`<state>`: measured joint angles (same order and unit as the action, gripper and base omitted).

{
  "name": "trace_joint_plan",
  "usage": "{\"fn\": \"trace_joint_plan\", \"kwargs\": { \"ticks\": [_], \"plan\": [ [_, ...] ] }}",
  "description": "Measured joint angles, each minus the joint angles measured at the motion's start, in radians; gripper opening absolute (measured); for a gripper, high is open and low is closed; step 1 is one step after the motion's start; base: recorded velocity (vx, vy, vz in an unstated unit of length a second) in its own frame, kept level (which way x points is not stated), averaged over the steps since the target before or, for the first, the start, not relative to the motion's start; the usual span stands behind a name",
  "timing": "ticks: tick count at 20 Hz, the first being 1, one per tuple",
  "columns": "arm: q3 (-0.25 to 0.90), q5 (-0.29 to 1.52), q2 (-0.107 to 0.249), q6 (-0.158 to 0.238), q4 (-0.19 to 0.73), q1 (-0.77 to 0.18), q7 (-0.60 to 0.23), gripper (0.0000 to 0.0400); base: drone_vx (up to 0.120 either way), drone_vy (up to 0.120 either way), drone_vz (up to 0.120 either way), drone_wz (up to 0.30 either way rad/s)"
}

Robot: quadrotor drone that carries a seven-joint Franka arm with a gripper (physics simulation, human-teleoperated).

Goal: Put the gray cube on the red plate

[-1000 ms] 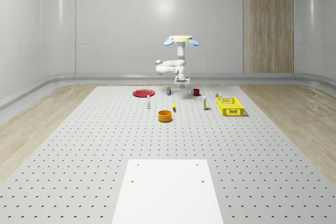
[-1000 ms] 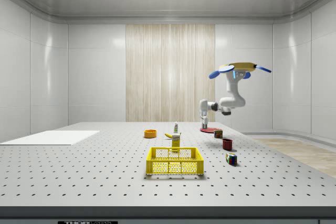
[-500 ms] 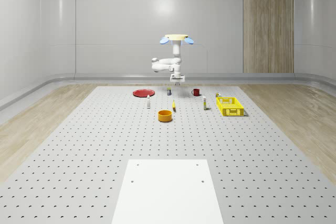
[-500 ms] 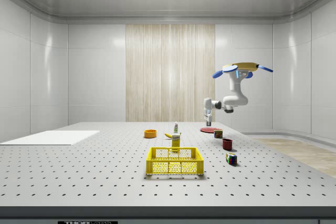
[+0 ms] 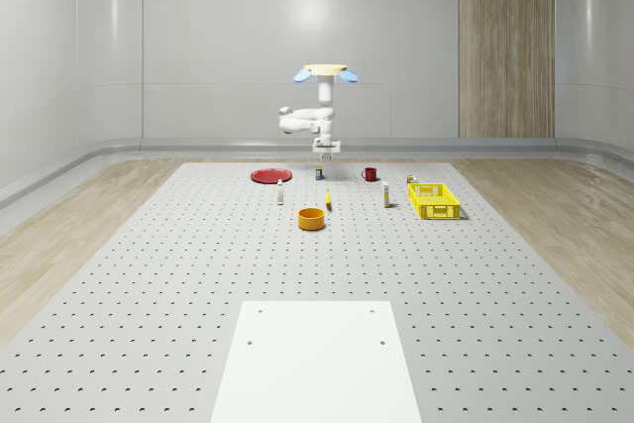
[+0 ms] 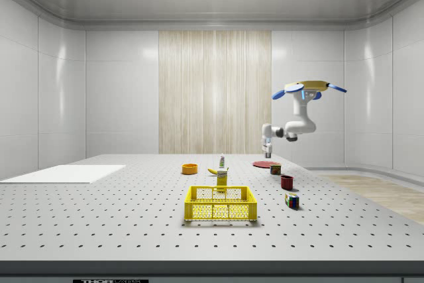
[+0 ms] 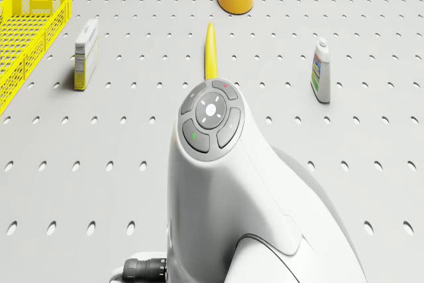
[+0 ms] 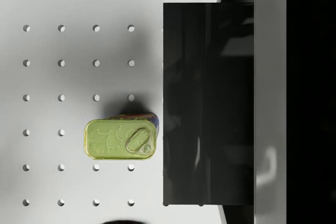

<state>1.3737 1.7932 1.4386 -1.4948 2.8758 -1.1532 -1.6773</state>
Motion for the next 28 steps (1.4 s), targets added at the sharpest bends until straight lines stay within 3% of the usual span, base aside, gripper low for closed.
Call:
{"fn": "trace_joint_plan", "kwargs": {
  "ticks": [16,21,28],
  "plan": [
    [0.006,-0.014,0.034,-0.032,-0.001,-0.007,-0.006,0.025,-0.117,-0.12,0.0,0.0],
    [0.007,-0.018,0.044,-0.041,-0.002,-0.009,-0.008,0.025,0.0,-0.12,0.0,0.0],
    [0.009,-0.023,0.056,-0.052,-0.002,-0.012,-0.01,0.025,0.0,-0.12,-0.097,0.0]
  ]
}}
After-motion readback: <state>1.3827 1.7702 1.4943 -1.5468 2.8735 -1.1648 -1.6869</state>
